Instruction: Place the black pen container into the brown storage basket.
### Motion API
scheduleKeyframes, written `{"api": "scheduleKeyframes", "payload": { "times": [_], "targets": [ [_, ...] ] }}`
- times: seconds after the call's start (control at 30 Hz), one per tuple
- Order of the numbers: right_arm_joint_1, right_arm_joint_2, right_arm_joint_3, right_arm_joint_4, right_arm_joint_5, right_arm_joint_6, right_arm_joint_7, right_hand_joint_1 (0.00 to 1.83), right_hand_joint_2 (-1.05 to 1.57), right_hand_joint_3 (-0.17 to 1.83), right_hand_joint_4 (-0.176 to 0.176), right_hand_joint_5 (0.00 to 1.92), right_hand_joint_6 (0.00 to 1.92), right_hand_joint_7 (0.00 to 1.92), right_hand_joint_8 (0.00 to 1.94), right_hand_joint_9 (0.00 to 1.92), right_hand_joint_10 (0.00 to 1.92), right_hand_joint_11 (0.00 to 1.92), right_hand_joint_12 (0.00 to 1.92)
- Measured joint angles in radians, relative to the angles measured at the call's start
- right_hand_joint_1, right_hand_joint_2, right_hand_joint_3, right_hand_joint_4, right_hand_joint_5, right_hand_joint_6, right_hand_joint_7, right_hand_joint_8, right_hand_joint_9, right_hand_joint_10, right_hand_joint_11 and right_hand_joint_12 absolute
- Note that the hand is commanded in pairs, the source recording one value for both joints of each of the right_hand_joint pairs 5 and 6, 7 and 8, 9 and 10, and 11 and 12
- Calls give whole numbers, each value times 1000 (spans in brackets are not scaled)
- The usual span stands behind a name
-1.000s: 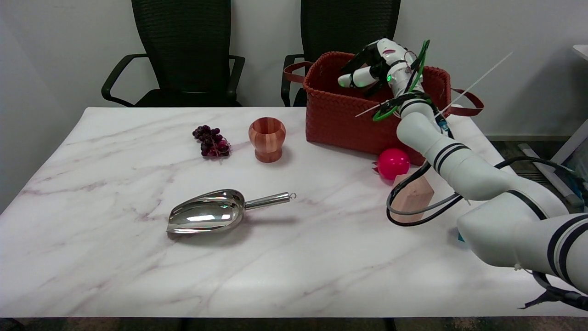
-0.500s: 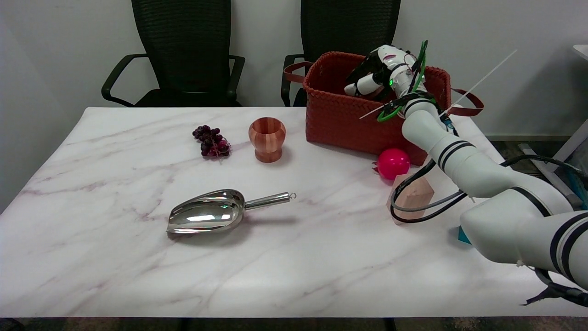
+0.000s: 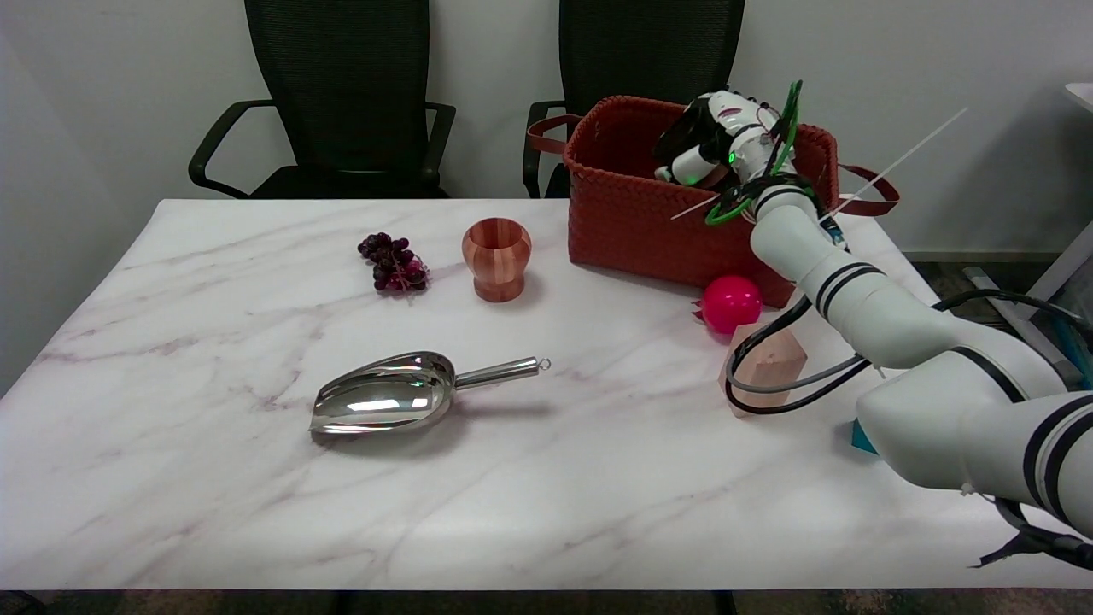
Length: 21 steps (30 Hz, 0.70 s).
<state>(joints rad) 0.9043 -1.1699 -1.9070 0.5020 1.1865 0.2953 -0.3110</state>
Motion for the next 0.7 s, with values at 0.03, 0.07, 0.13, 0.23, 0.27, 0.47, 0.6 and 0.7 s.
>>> {"api": "scheduleKeyframes", "payload": {
  "times": [0.03,0.07,0.13,0.23,0.27,0.47,0.6,0.7],
  "targets": [
    [-1,0,0,0,8,3,-3,1272,265,882,0,94,94,595,595,530,530,419,419],
    [-2,0,0,0,18,5,-5,1275,227,874,0,60,60,540,540,469,469,360,360],
    [-4,0,0,0,40,11,-10,1277,174,877,0,36,36,455,455,380,380,304,304],
    [-6,0,0,0,70,17,-17,1271,32,885,0,0,0,257,257,186,186,170,170],
    [-7,-1,0,0,81,19,-20,1265,-13,874,0,0,0,199,199,141,141,129,129],
    [-13,0,1,1,127,30,-30,1222,-110,599,0,0,0,0,0,0,0,0,0],
    [-16,1,3,4,147,34,-35,1201,-134,506,0,0,0,0,0,0,0,0,0],
    [-18,1,4,9,159,38,-37,1201,-118,475,0,0,0,0,0,95,95,0,0]
  ]
}}
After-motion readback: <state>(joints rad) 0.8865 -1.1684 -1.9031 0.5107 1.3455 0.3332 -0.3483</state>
